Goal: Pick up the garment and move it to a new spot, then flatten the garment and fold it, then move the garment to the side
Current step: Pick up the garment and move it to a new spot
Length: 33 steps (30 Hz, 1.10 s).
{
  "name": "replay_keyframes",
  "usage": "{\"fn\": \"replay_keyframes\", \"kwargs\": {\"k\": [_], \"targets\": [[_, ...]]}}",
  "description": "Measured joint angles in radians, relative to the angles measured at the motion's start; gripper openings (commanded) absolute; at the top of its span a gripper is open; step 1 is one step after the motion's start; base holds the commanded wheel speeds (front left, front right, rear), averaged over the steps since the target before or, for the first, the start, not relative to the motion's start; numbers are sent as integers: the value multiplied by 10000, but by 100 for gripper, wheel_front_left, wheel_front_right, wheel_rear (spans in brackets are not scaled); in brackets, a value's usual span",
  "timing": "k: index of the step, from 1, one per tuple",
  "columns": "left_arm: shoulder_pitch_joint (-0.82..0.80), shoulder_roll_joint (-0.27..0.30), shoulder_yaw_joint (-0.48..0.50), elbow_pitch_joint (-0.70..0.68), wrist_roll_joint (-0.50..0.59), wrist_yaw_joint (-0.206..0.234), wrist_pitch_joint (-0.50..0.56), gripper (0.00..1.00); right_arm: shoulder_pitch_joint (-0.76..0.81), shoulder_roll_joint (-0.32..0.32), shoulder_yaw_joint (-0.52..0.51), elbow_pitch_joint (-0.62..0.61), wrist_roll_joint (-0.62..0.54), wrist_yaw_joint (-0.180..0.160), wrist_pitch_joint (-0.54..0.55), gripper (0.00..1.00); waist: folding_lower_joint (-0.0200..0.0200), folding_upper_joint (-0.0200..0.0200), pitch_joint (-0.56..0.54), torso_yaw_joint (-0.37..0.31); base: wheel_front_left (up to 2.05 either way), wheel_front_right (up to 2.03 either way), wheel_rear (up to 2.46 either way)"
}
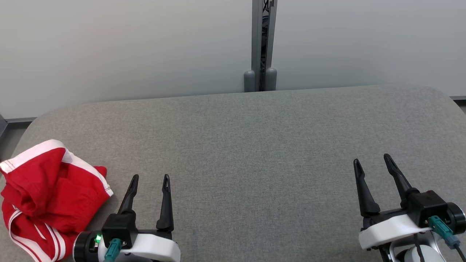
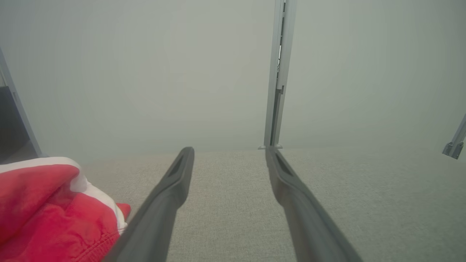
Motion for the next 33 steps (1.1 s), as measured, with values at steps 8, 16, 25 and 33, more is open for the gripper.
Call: {"fn": "replay_keyframes", "kwargs": {"k": [8, 16, 25, 33], "targets": [[0, 2, -59, 153, -15, 0, -19, 100, -45, -10, 6, 73, 29, 13, -23, 100, 0, 0, 20, 28, 0, 0, 0], [-12, 2, -71, 291, -33, -35, -19, 100, -53, -6, 13, 144, 115, 13, -25, 100, 0, 0, 31, 52, 0, 0, 0], [-118, 4, -134, 314, -13, -77, -19, 100, 10, 19, -29, 117, 138, 13, -27, 100, 0, 0, 89, 574, 0, 0, 0], [-63, 2, -6, 393, 88, -144, -21, 100, 94, 90, 63, 104, 176, 13, -35, 100, 0, 0, 147, 1701, 0, 0, 0]]}}
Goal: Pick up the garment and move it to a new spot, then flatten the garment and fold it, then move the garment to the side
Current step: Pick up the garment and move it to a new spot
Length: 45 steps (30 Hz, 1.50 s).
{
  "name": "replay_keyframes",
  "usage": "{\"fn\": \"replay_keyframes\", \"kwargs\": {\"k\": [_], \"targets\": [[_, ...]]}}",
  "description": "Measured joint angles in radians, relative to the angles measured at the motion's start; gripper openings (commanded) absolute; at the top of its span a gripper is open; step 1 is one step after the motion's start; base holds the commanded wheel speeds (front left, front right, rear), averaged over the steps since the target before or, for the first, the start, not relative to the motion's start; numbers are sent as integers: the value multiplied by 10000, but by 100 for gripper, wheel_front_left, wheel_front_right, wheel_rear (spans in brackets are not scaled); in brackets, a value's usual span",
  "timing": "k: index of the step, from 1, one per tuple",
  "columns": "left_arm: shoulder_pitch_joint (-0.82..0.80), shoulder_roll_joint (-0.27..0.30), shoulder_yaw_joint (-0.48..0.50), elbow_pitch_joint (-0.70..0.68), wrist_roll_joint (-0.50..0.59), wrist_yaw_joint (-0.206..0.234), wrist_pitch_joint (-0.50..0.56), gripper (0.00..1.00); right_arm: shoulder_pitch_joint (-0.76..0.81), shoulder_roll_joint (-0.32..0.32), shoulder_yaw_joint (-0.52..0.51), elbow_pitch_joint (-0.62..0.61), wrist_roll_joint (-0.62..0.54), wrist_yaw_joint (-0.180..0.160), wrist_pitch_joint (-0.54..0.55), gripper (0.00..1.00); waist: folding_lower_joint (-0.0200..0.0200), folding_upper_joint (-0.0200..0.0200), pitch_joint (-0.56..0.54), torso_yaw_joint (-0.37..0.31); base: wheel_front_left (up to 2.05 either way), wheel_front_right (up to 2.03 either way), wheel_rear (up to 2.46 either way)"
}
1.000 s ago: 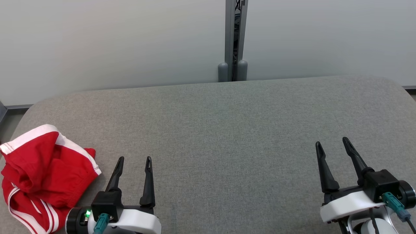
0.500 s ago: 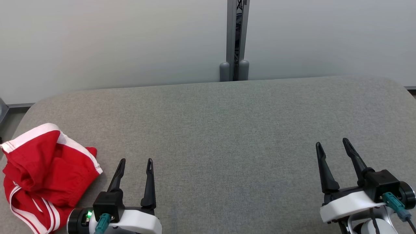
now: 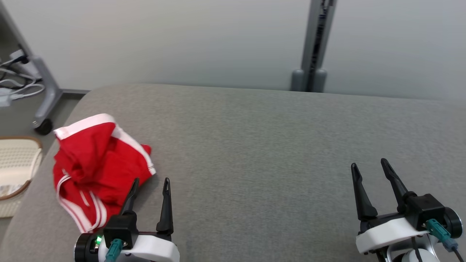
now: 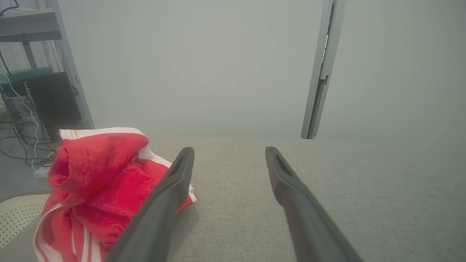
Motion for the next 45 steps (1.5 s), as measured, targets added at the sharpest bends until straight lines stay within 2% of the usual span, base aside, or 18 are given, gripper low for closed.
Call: {"fn": "replay_keyframes", "kwargs": {"k": [17, 24, 39, 45], "targets": [[255, 6, 355, -98, 309, -146, -6, 100, 190, 130, 257, -35, 190, 2, -4, 100, 0, 0, -204, 2838, 0, 0, 0], [376, 10, 600, -198, 401, -209, -6, 100, 161, 167, 541, 4, 313, 2, -4, 100, 0, 0, -341, 3770, 0, 0, 0], [440, 4, 667, -322, 251, -90, -6, 100, -23, 182, 619, 151, 401, 2, -4, 100, 0, 0, -260, 3907, 0, 0, 0], [440, 8, 683, 115, -278, -353, -6, 100, 134, 184, 577, 79, 408, 2, -4, 100, 0, 0, -262, 3851, 0, 0, 0]]}}
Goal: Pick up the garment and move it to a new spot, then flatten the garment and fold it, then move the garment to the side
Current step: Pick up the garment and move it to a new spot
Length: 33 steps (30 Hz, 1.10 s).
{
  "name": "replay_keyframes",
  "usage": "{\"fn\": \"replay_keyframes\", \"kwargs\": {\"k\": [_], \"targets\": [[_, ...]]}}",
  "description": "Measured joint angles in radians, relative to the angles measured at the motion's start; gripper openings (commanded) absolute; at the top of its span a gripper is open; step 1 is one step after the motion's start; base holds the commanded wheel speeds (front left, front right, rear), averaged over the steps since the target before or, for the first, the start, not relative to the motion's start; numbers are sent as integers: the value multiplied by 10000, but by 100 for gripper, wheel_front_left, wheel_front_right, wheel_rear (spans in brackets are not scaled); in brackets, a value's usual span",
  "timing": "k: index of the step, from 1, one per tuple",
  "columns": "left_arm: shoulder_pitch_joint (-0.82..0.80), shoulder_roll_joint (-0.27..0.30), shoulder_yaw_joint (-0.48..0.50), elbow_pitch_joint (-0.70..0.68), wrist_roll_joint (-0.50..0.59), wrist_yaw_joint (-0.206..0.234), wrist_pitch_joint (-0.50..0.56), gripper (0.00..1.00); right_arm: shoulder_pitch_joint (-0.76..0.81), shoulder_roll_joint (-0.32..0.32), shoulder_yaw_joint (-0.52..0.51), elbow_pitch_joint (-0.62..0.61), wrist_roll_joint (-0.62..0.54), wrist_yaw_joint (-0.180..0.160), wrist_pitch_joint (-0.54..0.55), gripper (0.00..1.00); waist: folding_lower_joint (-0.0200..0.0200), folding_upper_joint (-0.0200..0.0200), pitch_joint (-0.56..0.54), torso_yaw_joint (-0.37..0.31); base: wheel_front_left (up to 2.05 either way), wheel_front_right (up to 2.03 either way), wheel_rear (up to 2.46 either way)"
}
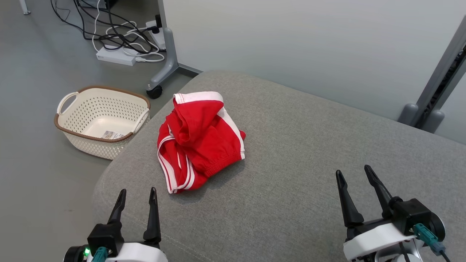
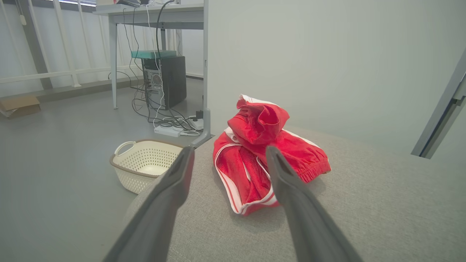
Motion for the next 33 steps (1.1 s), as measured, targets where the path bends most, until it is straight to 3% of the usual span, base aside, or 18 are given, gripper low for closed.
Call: {"fn": "replay_keyframes", "kwargs": {"k": [10, 15, 19, 24, 26, 30, 33], "targets": [[-646, -2, 397, 107, -368, -347, 0, 100, -237, -19, 107, -221, -230, 0, 0, 100, 0, 0, 635, -347, 0, 0, 0], [-1712, 59, 800, 834, -894, -1083, 2, 100, -565, -265, 299, -351, -288, 0, 0, 100, -1, 0, 1264, -624, 0, 0, 0], [-3044, 698, 1237, 1551, -1365, -1457, 441, 100, -898, -545, 546, -443, -320, 0, 0, 100, 0, 0, 1788, -926, 0, 0, 0], [-4823, 1072, 1695, 2257, -2855, -1983, 2529, 100, -1333, -865, 746, -514, -314, 0, 0, 100, 0, 0, 2515, -1369, 0, 0, 0], [-5388, 1509, 1695, 2508, -3070, -2065, 3379, 100, -1465, -917, 817, -518, -313, 0, 0, 100, 0, 0, 2775, -1556, 0, 0, 0], [-6587, 1952, 1885, 3127, -3776, -2102, 5145, 100, -1672, -991, 899, -546, -270, 4, 0, 100, 0, -1, 3305, -1992, 0, 0, 0], [-7038, 2205, 1845, 3476, -3793, -1948, 5829, 100, -1722, -1072, 907, -558, -255, 4, 0, 100, 0, 0, 3546, -2171, 0, 0, 0]]}}
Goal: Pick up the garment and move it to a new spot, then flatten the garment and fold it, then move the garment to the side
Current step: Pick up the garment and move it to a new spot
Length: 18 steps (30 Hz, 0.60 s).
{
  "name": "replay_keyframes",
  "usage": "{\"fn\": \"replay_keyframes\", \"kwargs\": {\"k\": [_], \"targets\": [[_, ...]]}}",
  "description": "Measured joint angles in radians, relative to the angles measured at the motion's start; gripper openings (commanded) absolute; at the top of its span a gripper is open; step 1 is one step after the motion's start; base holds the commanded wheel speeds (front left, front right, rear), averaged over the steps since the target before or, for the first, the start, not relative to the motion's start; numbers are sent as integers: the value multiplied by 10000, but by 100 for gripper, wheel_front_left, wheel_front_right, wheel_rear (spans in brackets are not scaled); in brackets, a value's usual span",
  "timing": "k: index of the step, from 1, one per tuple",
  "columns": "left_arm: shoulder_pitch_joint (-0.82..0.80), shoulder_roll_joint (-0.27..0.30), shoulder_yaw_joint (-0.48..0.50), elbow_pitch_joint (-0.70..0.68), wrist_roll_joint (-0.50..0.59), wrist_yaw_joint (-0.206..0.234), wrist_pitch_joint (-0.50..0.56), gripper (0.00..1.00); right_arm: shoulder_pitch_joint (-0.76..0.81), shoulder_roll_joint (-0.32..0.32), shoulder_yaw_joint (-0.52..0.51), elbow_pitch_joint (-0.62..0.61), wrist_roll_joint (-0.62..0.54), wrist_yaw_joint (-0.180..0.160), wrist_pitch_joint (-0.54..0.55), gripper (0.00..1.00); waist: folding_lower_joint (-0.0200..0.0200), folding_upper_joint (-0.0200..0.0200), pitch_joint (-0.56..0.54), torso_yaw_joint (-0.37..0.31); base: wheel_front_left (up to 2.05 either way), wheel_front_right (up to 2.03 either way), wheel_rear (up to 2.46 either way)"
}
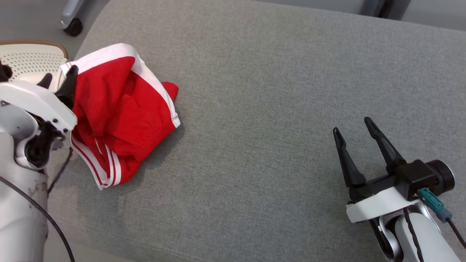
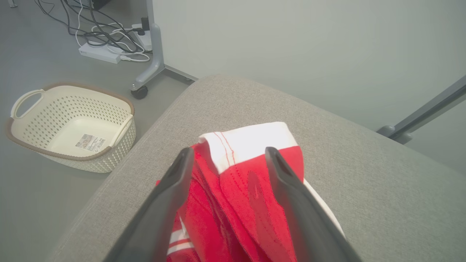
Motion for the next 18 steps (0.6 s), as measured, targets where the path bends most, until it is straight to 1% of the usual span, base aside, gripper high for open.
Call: {"fn": "replay_keyframes", "kwargs": {"k": [4, 8, 12, 18], "targets": [[-462, 247, -109, 399, 69, 238, 558, 100, -122, -23, 29, -38, 2, 4, 0, 100, 0, 0, 244, -146, 0, 0, 0], [-762, 299, -219, 663, 75, 336, 989, 100, -201, -29, 61, -36, 12, 4, 0, 100, 0, 0, 371, -216, 0, 0, 0], [-966, 334, -309, 907, 98, 552, 1266, 100, -306, -33, 71, -59, 12, 4, 0, 100, 0, 0, 511, -229, 0, 0, 0], [-1227, 244, -414, 1200, 0, 548, 1615, 100, -478, -92, 79, -63, 27, 4, 0, 100, 0, 0, 720, -220, 0, 0, 0]]}}
